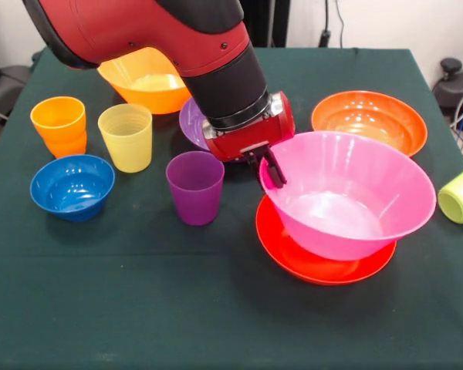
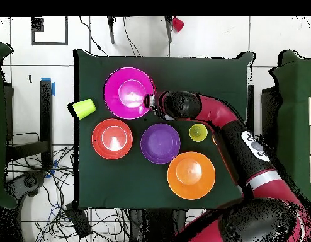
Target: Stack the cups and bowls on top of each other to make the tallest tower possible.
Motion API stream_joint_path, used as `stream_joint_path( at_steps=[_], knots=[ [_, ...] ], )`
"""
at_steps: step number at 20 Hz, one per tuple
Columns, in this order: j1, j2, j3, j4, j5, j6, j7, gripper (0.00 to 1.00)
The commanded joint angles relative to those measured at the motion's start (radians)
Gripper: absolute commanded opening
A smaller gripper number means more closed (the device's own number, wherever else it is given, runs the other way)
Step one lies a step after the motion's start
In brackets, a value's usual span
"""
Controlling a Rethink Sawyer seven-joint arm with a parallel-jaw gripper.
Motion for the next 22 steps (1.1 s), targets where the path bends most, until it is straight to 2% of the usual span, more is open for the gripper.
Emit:
stream_joint_path(
  at_steps=[1, 2, 5, 8, 14, 22],
  knots=[
    [0.034, 0.004, 0.015, -0.042, -0.047, -0.035, -0.054, 0.00],
    [0.035, 0.003, 0.012, -0.043, -0.048, -0.028, -0.051, 1.00],
    [0.044, -0.003, -0.002, -0.050, -0.043, -0.007, -0.040, 1.00],
    [0.042, -0.017, 0.009, -0.063, -0.052, -0.029, -0.048, 1.00],
    [0.039, -0.067, 0.006, -0.034, -0.041, 0.005, -0.034, 1.00],
    [0.012, -0.258, 0.028, 0.050, 0.026, 0.171, -0.043, 1.00]
  ],
)
